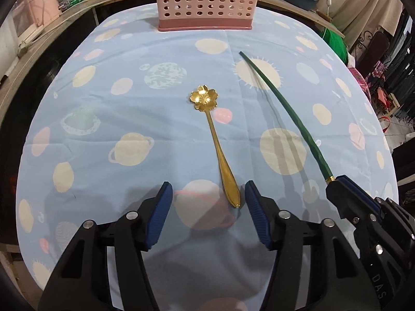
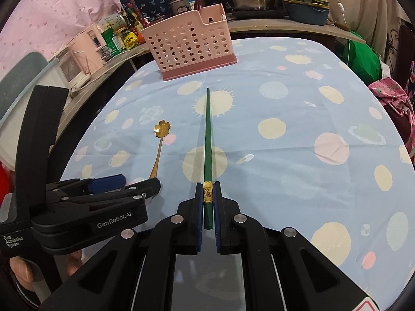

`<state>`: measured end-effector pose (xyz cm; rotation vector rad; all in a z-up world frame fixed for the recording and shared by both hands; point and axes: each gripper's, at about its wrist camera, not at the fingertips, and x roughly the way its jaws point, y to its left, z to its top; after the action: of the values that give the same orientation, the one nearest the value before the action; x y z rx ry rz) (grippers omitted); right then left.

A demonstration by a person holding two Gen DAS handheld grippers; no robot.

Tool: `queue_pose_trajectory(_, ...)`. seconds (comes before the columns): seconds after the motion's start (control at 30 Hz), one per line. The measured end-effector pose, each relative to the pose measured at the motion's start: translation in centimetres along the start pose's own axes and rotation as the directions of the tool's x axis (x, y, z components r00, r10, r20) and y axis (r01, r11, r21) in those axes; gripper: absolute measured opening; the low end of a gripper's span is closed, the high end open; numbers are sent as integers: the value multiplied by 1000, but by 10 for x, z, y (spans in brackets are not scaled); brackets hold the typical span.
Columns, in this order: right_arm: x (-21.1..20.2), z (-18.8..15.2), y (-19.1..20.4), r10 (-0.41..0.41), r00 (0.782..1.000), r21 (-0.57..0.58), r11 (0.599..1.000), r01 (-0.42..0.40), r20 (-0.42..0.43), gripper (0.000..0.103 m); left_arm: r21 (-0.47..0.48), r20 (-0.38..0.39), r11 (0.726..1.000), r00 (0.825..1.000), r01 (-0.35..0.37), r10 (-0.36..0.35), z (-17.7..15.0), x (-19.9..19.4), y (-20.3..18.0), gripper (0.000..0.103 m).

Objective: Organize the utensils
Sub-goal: 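Grasp the green chopstick with the right tool while the left tool grasps the gold spoon, then lift the green chopstick and gold spoon with both tools over the pink basket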

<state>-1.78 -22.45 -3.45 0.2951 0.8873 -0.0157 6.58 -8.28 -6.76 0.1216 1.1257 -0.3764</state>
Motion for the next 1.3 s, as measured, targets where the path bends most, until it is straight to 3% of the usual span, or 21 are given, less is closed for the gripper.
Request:
queue_pose_trajectory(0.1, 2, 0, -1, 4, 1000, 2, 1000, -4, -3, 7, 16, 1, 1000, 1000, 7, -7, -1, -1, -1, 39)
queue_pose_trajectory(0.23, 2, -1, -1, 6, 1000, 4, 1000, -6, -6, 7, 12, -8, 999, 999, 34, -34, -1, -2, 2, 11)
queue_pose_trajectory(0.4, 1, -1, 1, 10, 1000, 1, 1000, -10, -5, 7, 4, -2, 999, 999, 44, -44, -3, -9, 6, 10)
queue_pose_trajectory(0.7, -22, 14, 7, 33, 998, -2, 999, -33, 53, 7, -7, 101, 1000, 995, 25, -24, 11, -53, 15, 11)
queue_pose_trajectory(1.3, -90, 94, 7, 103, 960, 11, 994, -110, 261, 7, -20, 252, 999, 968, 28, -22, 58, -110, 30, 10)
